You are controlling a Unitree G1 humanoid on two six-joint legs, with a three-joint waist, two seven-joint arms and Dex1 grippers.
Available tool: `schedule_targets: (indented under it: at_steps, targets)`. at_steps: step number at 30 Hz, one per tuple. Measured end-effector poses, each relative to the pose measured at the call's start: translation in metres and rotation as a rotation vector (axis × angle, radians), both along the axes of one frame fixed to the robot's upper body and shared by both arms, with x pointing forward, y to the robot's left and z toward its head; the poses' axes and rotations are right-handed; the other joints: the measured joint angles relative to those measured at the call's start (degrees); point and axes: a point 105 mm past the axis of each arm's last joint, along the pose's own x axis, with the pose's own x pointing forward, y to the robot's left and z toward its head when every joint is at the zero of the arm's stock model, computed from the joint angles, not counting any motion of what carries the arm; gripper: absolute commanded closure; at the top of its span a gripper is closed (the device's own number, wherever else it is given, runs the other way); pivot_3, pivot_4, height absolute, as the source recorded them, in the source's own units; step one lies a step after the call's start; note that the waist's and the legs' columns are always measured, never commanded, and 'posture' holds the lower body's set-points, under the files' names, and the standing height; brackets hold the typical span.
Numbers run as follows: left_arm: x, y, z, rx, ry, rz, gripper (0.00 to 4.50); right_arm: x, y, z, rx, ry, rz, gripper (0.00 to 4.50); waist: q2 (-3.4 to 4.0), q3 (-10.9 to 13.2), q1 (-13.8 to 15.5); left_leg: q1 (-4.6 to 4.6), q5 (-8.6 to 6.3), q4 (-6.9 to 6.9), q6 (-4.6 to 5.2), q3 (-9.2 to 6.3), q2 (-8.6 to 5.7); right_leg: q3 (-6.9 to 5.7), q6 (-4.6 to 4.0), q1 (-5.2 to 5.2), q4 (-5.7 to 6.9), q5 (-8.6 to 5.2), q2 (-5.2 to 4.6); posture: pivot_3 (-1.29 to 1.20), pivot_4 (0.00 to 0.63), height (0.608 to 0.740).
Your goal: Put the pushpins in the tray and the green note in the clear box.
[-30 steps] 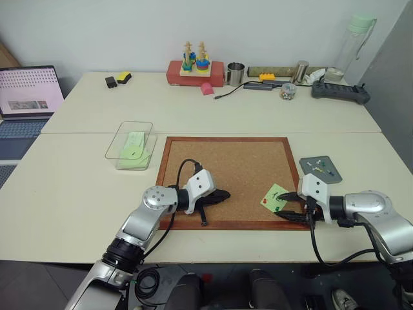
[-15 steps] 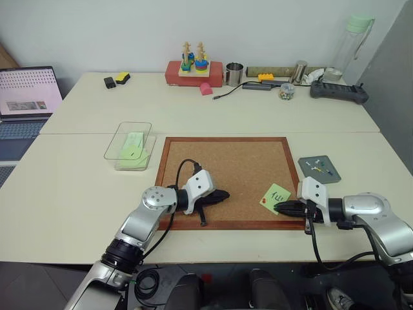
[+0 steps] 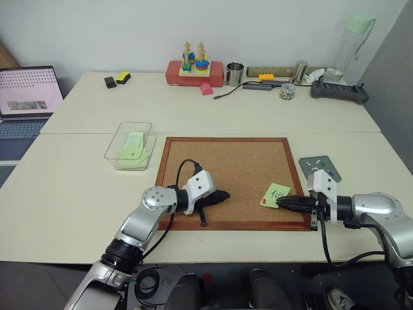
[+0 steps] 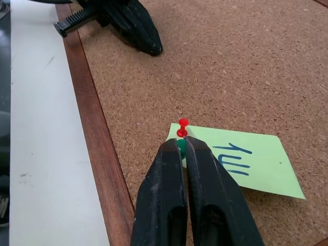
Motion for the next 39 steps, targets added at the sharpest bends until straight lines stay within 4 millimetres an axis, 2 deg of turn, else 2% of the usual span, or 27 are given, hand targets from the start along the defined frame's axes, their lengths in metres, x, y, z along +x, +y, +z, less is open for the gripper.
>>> schedule_targets:
  at_steps: [5,8,12,16,20,24,25,29,36,39]
  targets:
    - [0.0,0.0,0.0,0.001,-0.002,-0.001,4.5,0.004,-0.007,0.011,0.048,-0.004,-0.061,4.43,0.0,0.0,0.0,0.0,0.0,0.0,0.0,0.01,0.0,0.0,0.0,0.01,0.0,0.0,0.0,0.0,0.15,0.74]
    - [0.0,0.0,0.0,0.002,-0.003,-0.001,4.5,0.014,-0.016,0.019,0.071,-0.023,-0.145,4.43,0.01,0.0,-0.03,0.01,0.0,0.01,0.0,0.03,0.0,0.03,0.0,0.01,0.0,0.0,0.0,0.0,0.15,0.74]
    - [0.0,0.0,0.0,0.003,-0.007,-0.004,4.5,0.047,-0.054,0.025,-0.005,-0.109,-0.388,4.43,0.01,-0.02,0.0,0.03,0.0,0.0,0.0,0.09,-0.02,0.04,0.0,0.01,0.0,0.0,-0.01,0.0,0.15,0.74]
    - [-0.001,0.0,-0.001,0.003,-0.008,-0.008,4.5,0.062,-0.084,0.014,-0.082,-0.11,-0.551,4.43,0.05,-0.05,0.07,0.02,0.0,-0.04,0.0,0.15,-0.01,0.0,-0.01,0.0,0.02,0.0,0.01,0.0,0.15,0.74]
    - [0.0,0.0,-0.001,0.003,-0.007,-0.006,4.5,0.07,-0.098,0.006,-0.121,-0.112,-0.64,4.43,0.06,-0.06,-0.03,0.03,0.0,0.0,0.0,0.18,-0.02,0.08,-0.01,0.01,0.02,0.0,0.0,0.0,0.15,0.74]
    - [0.0,0.0,-0.001,0.003,-0.007,-0.006,4.5,0.073,-0.108,0.001,-0.15,-0.109,-0.685,3.7,0.08,-0.07,-0.02,0.02,0.0,-0.02,0.0,0.18,-0.02,0.03,-0.01,0.01,0.03,0.0,0.0,0.0,0.15,0.74]
    - [0.0,0.0,-0.001,0.003,-0.007,-0.006,4.5,0.073,-0.108,0.0,-0.15,-0.104,-0.688,3.43,0.08,-0.07,-0.02,0.03,0.0,-0.02,0.0,0.18,-0.01,0.03,-0.01,0.01,0.03,0.0,0.0,0.0,0.15,0.74]
    - [0.0,0.0,-0.001,0.003,-0.007,-0.005,4.5,0.073,-0.108,-0.004,-0.137,-0.089,-0.691,2.81,0.09,-0.07,-0.05,0.03,0.0,-0.01,0.0,0.18,-0.02,0.06,-0.01,0.01,0.03,0.0,0.0,0.0,0.15,0.74]
    - [-0.001,0.0,-0.001,0.002,-0.007,-0.005,4.5,0.07,-0.098,0.013,-0.088,-0.138,-0.642,1.32,0.09,-0.08,-0.05,0.03,0.0,-0.01,0.0,0.17,-0.01,0.04,-0.01,0.02,0.03,0.0,0.0,0.0,0.15,0.74]
    - [-0.001,0.0,-0.001,0.002,-0.007,-0.005,4.5,0.062,-0.09,0.017,-0.11,-0.158,-0.568,1.22,0.1,-0.08,-0.04,0.03,0.0,-0.01,0.01,0.17,-0.01,0.03,-0.01,0.02,0.02,0.0,0.01,0.0,0.15,0.74]
